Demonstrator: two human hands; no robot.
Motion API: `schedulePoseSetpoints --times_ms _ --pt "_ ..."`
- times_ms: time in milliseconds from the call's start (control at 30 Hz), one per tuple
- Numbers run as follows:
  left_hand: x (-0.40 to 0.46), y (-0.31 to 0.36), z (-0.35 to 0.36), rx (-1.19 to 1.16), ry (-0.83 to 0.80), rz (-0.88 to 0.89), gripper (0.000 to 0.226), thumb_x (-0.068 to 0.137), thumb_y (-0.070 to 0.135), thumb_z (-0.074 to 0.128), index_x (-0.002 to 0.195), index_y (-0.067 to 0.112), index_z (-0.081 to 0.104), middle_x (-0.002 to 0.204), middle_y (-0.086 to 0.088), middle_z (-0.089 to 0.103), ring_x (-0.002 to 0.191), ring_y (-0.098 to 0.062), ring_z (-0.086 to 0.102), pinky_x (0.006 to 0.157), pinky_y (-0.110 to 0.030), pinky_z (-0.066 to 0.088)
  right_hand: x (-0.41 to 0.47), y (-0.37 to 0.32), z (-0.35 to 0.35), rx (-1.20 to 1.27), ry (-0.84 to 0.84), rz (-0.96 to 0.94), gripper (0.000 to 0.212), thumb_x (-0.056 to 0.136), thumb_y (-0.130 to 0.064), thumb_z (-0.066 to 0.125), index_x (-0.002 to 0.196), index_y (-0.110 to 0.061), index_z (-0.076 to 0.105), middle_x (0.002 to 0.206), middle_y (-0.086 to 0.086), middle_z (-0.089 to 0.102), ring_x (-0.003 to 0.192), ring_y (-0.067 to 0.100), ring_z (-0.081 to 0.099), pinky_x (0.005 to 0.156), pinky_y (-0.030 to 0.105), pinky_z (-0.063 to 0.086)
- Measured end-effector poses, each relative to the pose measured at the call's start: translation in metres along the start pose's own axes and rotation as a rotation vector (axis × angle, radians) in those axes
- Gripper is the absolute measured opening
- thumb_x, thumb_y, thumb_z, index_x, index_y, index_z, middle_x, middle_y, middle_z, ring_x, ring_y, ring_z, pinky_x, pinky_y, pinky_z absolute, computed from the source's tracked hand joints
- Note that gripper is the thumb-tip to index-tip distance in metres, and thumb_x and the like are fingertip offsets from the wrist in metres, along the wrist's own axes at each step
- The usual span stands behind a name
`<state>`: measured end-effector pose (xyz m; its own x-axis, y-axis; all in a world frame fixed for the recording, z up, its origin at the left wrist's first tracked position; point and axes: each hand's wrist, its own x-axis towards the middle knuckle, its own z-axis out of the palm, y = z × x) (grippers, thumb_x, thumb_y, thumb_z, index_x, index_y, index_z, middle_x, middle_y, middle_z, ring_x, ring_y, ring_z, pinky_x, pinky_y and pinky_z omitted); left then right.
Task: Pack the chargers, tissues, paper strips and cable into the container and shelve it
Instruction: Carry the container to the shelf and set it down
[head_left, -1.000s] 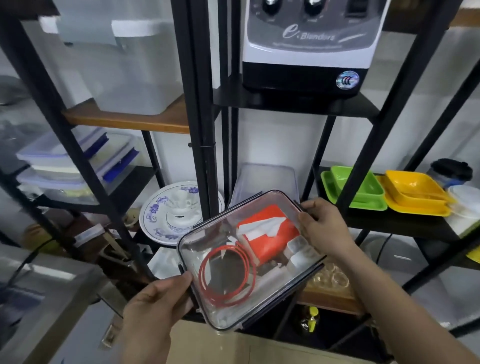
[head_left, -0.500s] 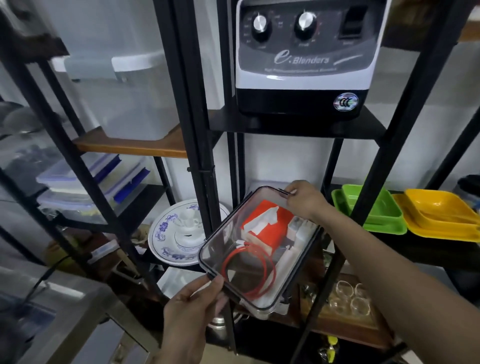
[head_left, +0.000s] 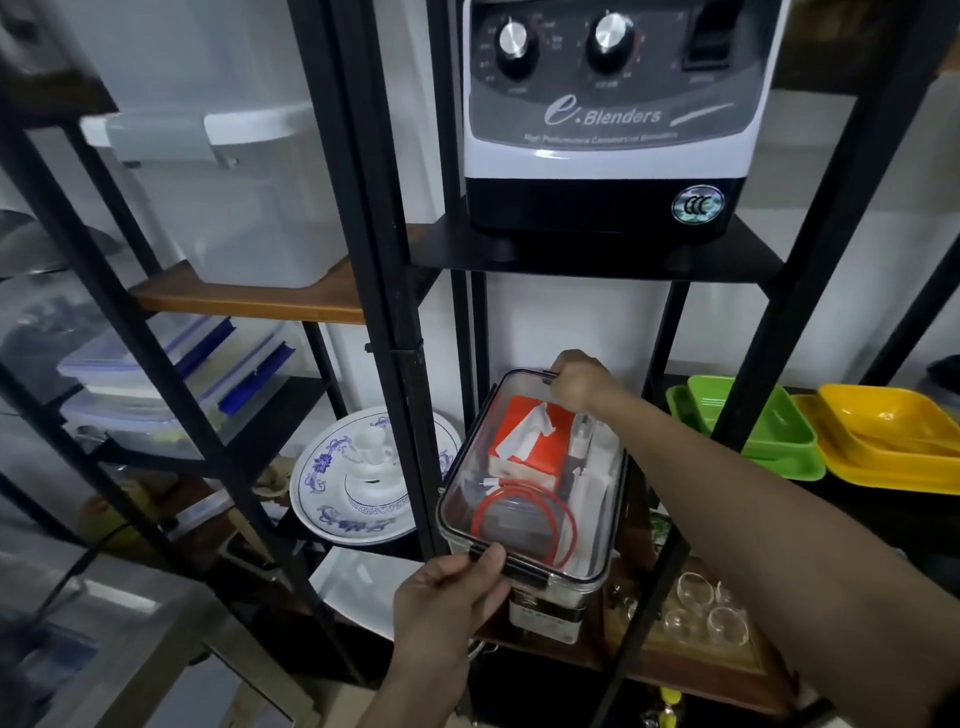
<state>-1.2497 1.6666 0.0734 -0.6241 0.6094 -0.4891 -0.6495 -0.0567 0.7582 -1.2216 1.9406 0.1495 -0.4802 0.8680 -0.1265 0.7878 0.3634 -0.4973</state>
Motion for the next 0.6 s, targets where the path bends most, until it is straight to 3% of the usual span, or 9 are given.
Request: schedulePoseSetpoints --times_ms 100,267,467,600 --pt "0.006 -0.003 0.006 0.013 -0.020 -0.005 0.033 0.068 -0.007 0.079 0.083 0.004 0.051 0.089 -0.026 0.066 0.074 -0.025 0.072 0.063 -0.030 0.062 0.004 -0.003 0.005 -0.069 -0.003 -0.006 0.021 0.086 -0.009 0.046 0.104 -0.009 0.057 0.098 0.010 0.064 0.086 0.029 0.063 0.067 0.033 0.050" --pt "0.012 -0.008 0.015 0.056 -0.060 0.001 0.031 0.074 -0.009 0.075 0.071 0.005 0.048 0.079 -0.021 0.060 0.061 -0.025 0.072 0.062 -0.031 0.062 0.014 -0.007 0.013 -0.158 0.024 -0.027 0.024 0.085 -0.008 0.044 0.106 -0.014 0.054 0.101 0.009 0.063 0.093 0.030 0.058 0.089 0.039 0.042" --pt "0.019 -0.008 0.017 0.152 -0.160 0.121 0.029 0.068 0.002 0.078 0.069 0.006 0.049 0.063 -0.021 0.061 0.063 -0.029 0.073 0.062 -0.033 0.060 0.017 0.002 0.017 -0.146 0.051 -0.105 0.021 0.084 -0.013 0.050 0.103 -0.014 0.060 0.099 0.008 0.067 0.088 0.028 0.062 0.082 0.034 0.049" --pt "0.021 -0.001 0.019 0.335 -0.169 0.250 0.031 0.065 0.018 0.080 0.073 0.000 0.056 0.069 -0.034 0.064 0.067 -0.033 0.074 0.060 -0.034 0.061 0.001 0.001 0.015 -0.052 0.049 -0.191 0.026 0.088 -0.016 0.051 0.111 -0.011 0.063 0.115 0.009 0.067 0.105 0.029 0.060 0.087 0.029 0.046"
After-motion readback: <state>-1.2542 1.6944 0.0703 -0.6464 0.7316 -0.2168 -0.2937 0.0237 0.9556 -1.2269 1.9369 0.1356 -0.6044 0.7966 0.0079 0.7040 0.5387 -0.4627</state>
